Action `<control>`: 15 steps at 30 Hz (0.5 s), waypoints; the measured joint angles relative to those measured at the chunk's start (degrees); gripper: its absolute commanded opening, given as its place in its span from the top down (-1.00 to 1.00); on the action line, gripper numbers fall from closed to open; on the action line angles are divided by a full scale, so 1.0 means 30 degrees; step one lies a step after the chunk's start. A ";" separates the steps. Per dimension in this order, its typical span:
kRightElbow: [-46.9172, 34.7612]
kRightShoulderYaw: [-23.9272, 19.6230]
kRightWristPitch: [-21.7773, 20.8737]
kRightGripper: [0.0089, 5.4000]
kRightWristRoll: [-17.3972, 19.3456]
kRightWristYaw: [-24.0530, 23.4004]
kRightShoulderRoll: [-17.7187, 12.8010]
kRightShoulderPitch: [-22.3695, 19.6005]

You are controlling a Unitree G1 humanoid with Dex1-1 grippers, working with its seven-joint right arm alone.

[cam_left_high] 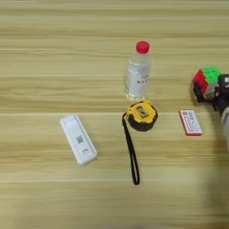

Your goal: Move the objects on the table

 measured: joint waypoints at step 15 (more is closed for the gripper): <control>0.0549 0.0171 -0.0041 -0.41 -0.0098 0.0347 0.0003 -0.0415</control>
